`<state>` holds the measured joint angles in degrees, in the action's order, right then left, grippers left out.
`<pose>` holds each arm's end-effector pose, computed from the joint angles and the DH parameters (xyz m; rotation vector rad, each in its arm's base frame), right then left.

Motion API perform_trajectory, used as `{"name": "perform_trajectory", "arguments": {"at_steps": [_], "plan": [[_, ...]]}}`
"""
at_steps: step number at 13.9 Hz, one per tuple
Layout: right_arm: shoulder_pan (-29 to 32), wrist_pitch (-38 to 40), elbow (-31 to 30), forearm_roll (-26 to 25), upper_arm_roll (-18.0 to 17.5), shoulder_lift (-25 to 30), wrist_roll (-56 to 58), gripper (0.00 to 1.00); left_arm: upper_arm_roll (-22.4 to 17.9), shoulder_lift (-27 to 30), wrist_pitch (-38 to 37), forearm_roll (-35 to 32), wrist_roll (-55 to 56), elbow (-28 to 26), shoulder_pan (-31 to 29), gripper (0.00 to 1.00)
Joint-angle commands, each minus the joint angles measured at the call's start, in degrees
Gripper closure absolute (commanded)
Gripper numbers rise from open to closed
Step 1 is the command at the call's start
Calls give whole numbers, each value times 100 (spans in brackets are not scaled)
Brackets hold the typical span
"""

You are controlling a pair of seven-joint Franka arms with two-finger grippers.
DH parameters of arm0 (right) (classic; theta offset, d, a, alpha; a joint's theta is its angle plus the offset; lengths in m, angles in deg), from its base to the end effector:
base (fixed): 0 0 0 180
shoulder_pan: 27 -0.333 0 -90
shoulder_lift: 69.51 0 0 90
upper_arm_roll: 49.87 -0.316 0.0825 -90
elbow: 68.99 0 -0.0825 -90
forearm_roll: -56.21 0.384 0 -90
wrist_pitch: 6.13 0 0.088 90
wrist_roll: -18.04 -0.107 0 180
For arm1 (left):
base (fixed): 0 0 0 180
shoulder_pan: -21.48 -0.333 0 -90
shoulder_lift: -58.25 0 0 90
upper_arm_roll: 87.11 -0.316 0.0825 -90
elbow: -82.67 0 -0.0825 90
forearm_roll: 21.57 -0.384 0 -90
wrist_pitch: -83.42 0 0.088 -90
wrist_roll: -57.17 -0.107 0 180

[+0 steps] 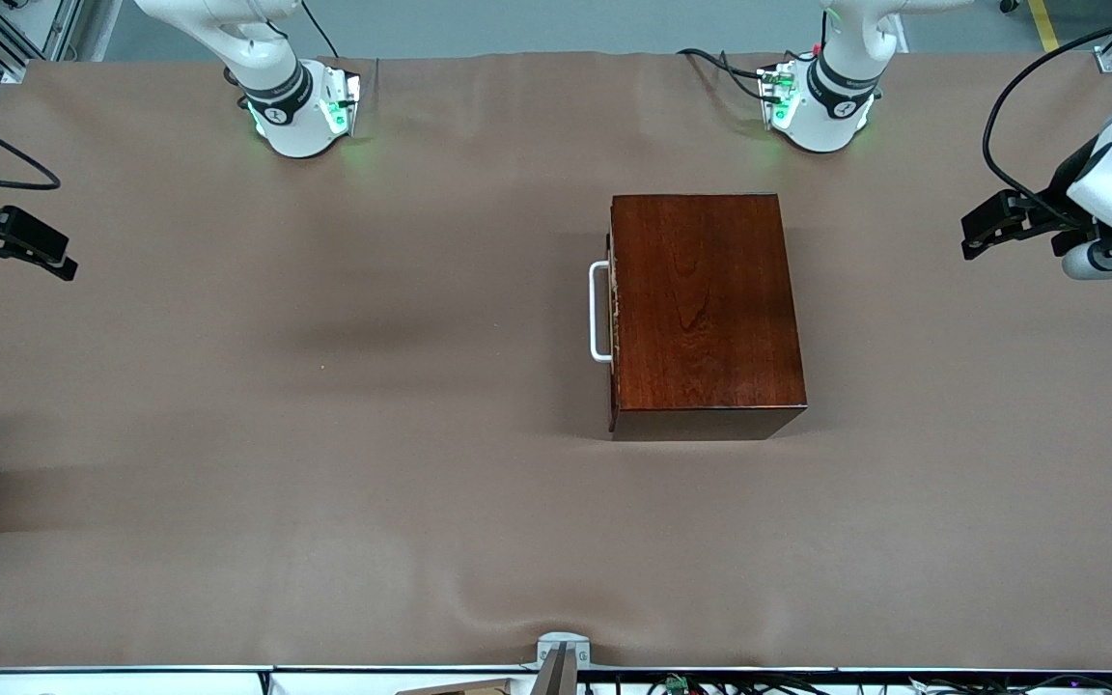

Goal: Open drawer, take yellow block, close drawer
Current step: 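Move the left gripper toward the wooden box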

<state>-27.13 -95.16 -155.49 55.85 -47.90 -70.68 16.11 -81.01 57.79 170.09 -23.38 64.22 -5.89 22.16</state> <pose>0.5595 -0.0184 0.6404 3.1327 -0.1034 0.0372 0.5477 -0.0613 0.6269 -3.1056 -0.0091 0.0574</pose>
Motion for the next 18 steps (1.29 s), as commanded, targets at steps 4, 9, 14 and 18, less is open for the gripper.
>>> {"name": "perform_trajectory", "arguments": {"at_steps": [4,9,14,18], "plan": [[30,35,-16,-34,-12,90,61,0,14,-77,-141,128,-134,190,37,0],[30,44,-7,-34,-12,90,61,0,154,-410,-307,137,190,506,309,0],[135,62,28,-35,-3,90,87,0,163,-875,-326,154,1770,787,1143,0],[118,62,28,-34,-12,90,96,0,163,-1359,-273,154,3413,1077,2031,0]]}}
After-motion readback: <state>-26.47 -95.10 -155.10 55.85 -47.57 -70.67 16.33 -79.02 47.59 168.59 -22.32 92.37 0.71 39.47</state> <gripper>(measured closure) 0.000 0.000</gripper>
